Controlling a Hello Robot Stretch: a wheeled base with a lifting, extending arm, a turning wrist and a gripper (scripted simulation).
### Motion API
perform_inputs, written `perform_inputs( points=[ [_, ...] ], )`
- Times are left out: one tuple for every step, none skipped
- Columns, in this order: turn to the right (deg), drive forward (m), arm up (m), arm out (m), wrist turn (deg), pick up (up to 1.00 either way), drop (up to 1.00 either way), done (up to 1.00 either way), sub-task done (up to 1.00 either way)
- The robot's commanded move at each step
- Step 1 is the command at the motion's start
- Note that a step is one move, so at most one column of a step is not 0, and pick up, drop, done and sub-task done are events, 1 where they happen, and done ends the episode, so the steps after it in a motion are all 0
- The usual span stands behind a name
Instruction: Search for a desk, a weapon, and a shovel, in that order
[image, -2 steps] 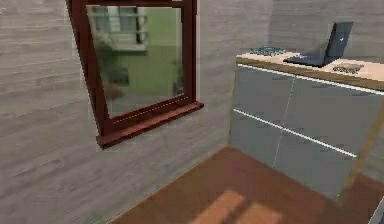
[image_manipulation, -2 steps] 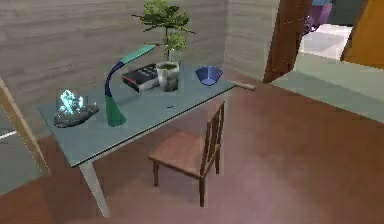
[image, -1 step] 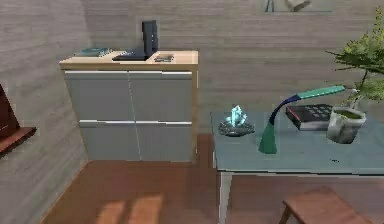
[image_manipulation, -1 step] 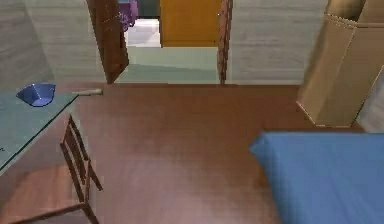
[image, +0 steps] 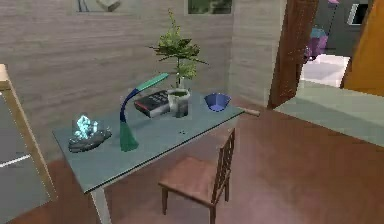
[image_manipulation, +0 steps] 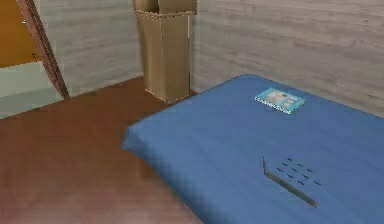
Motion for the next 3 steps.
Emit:
perform_inputs(
  points=[
    [33.0,0.0,0.0,0.0,0.0,0.0,0.0,0.0,0.0],
    [0.0,1.0,0.0,0.0,0.0,0.0,0.0,0.0,0.0],
    [0.0,1.0,0.0,0.0,0.0,0.0,0.0,0.0,0.0]
  ],
)
